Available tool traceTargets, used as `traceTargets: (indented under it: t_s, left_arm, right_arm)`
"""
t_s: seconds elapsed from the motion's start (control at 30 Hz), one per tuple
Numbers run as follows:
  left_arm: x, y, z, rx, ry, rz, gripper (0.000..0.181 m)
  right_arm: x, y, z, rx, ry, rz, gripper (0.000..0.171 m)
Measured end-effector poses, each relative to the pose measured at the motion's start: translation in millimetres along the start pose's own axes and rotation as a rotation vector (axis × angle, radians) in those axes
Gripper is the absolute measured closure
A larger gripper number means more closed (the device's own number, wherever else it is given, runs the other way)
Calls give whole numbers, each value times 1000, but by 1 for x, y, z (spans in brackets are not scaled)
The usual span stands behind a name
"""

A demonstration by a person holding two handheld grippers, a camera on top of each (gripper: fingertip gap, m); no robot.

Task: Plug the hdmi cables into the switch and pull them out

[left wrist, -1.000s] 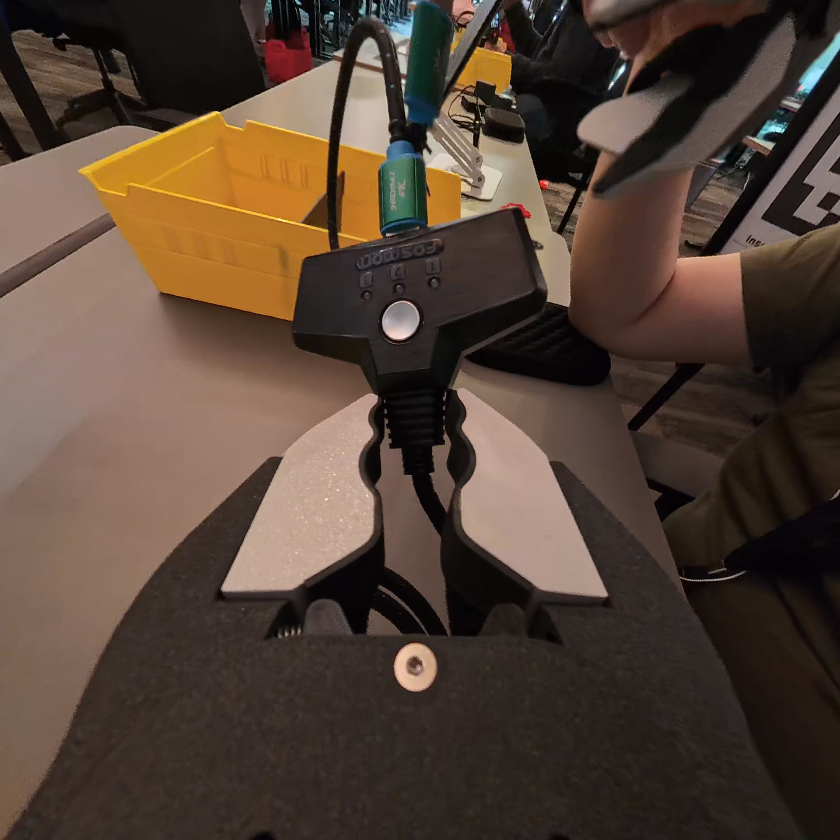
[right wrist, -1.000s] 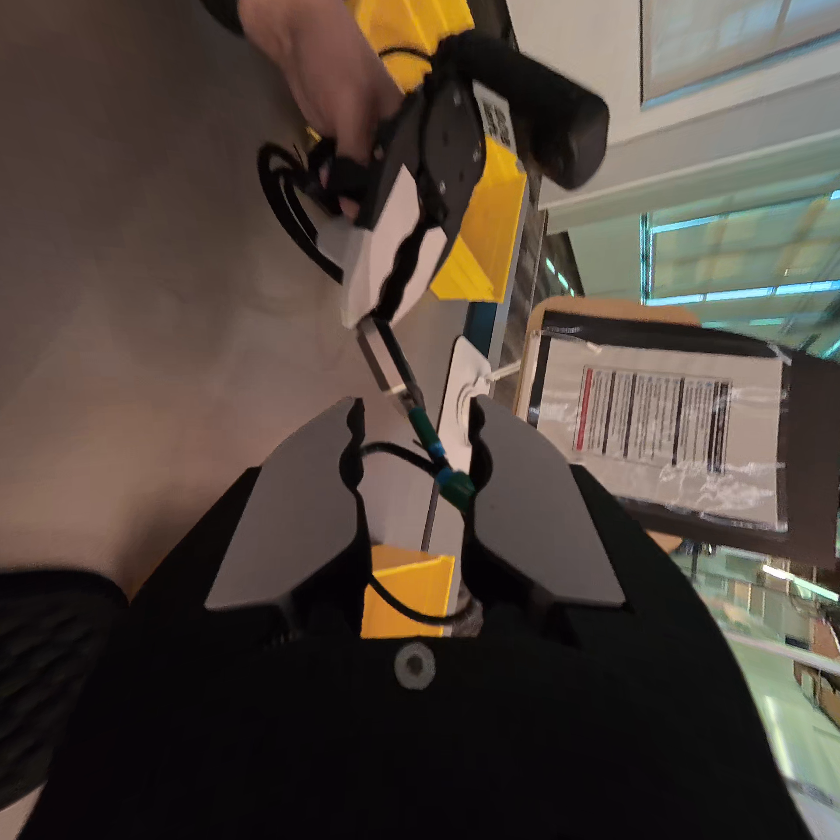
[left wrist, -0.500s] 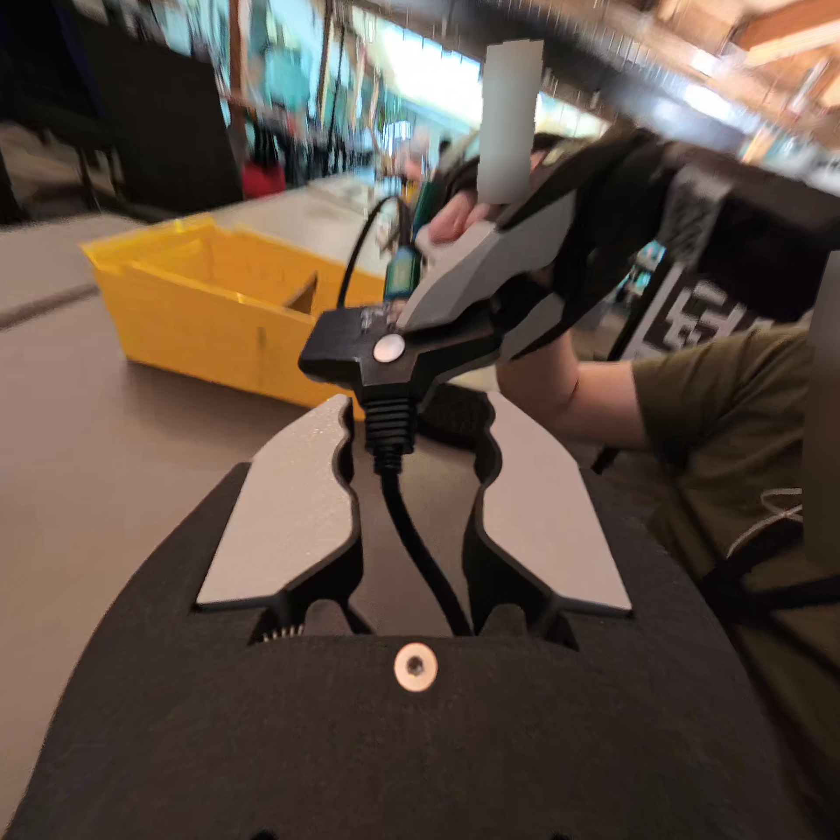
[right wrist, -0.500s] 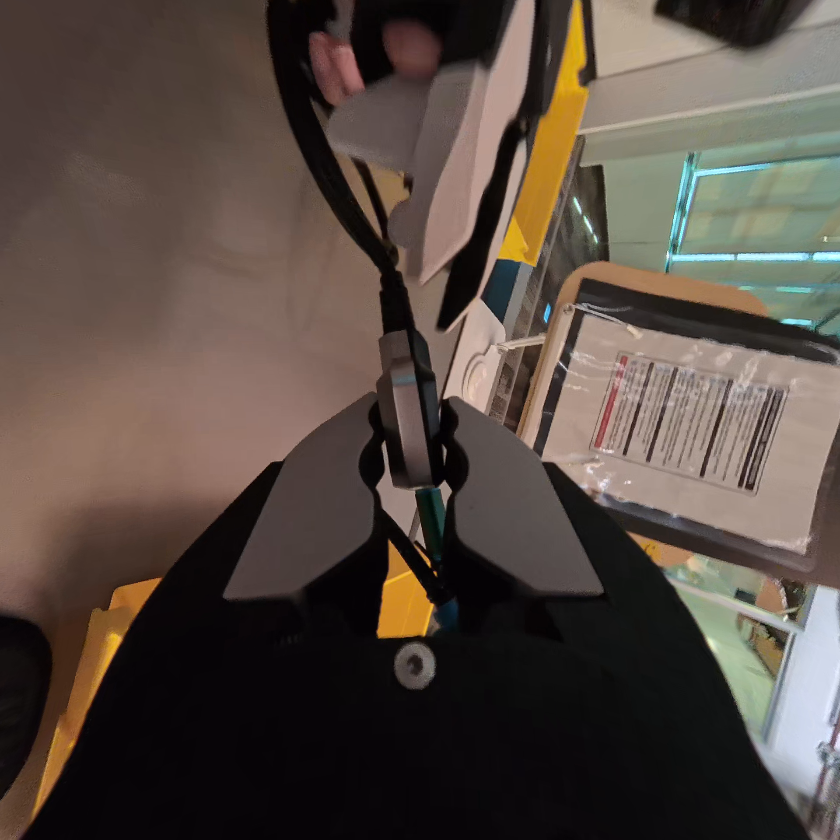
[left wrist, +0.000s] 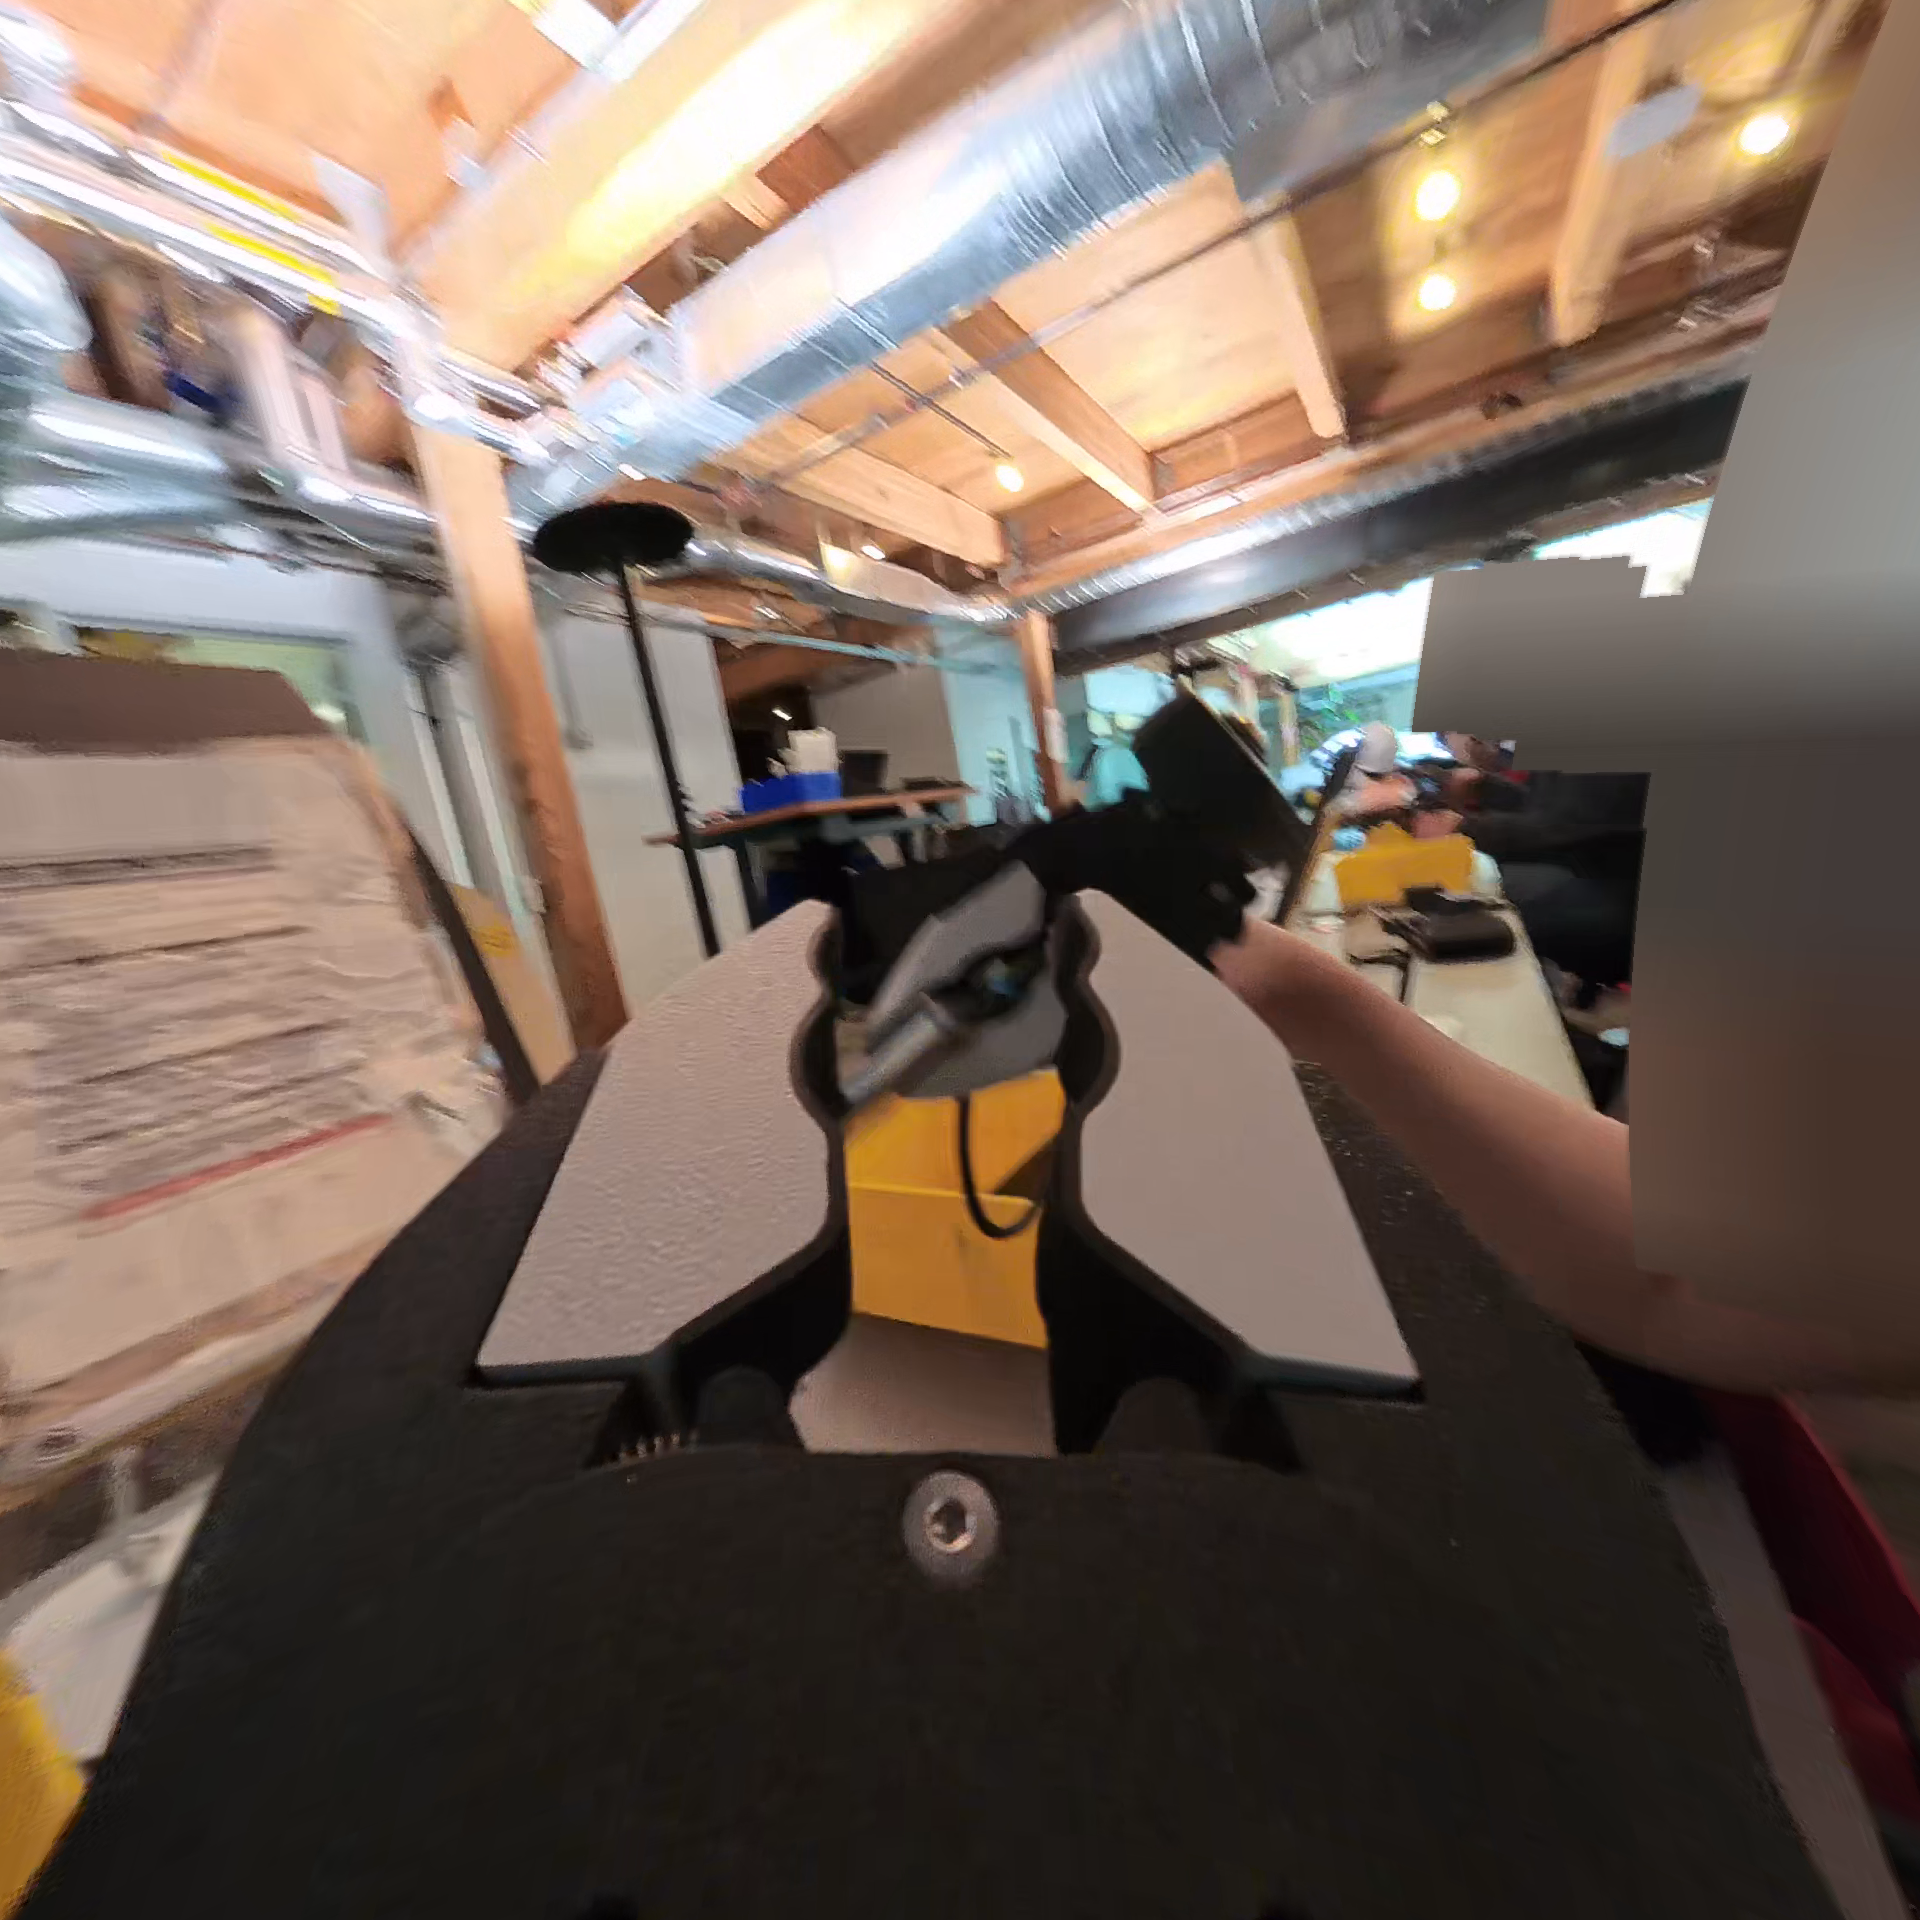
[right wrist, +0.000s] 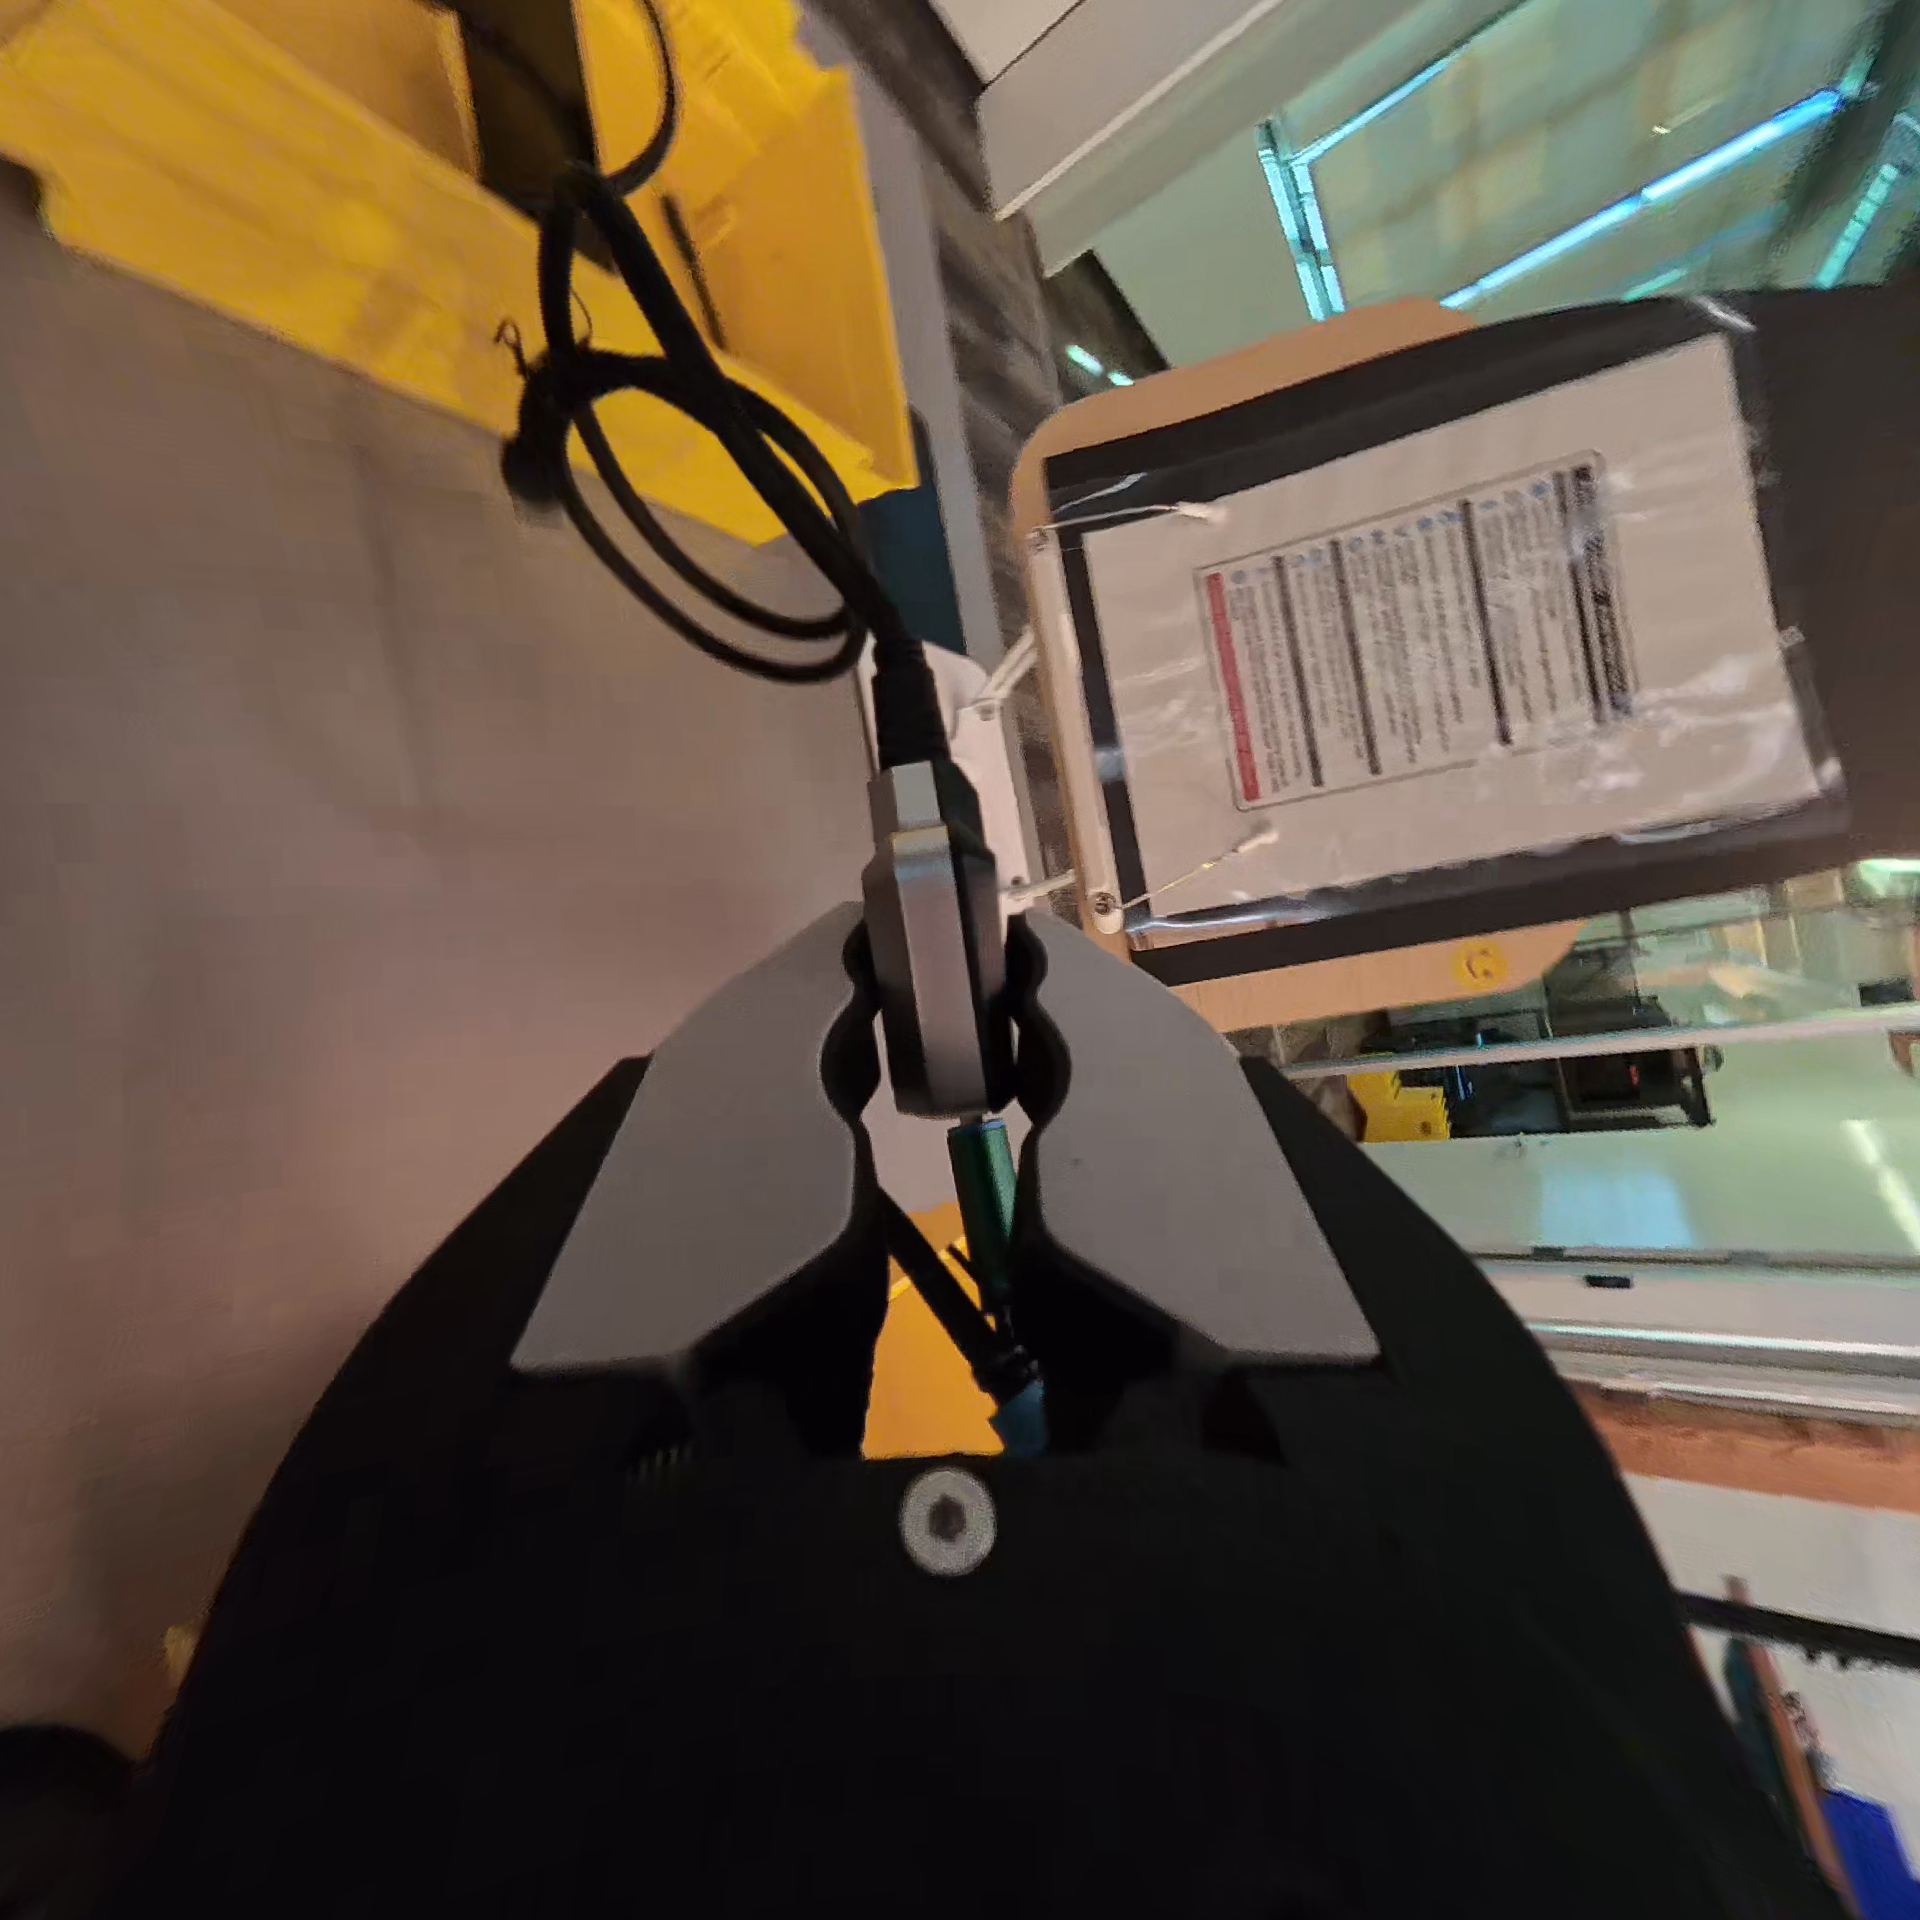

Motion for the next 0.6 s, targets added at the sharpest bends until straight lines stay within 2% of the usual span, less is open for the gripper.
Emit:
traceTargets:
  t_s: [0.1, 0.2, 0.3, 0.4, 0.47, 0.6]
  left_arm:
    - [-29, -10, -9, -46, 130, 76, 139]
    - [-73, -16, -13, -6, 331, 111, 138]
    - [-122, -23, -3, 53, 573, 37, 137]
    - [-153, -25, 11, 117, 752, -93, 139]
    - [-163, -28, 17, 131, 795, -107, 142]
    - [-168, -30, 20, 109, 770, 45, 149]
  right_arm:
    - [-10, -22, 13, -72, -40, -114, 149]
    - [-22, -45, 33, -163, -88, -199, 149]
    - [-36, -62, 58, -234, -100, -242, 150]
    - [-53, -76, 84, -292, -107, -276, 149]
    - [-69, -83, 100, -308, -101, -314, 150]
    - [-108, -88, 131, -316, -32, -364, 149]
Point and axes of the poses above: each gripper's, where its closed fingertips meet, z back along the fingers, x out of its top, y = z × x across the jaws, the point moved 6 cm from there along z, back along the fingers, and after that the axes turned 4 degrees about -y, right-handed, at the moved point
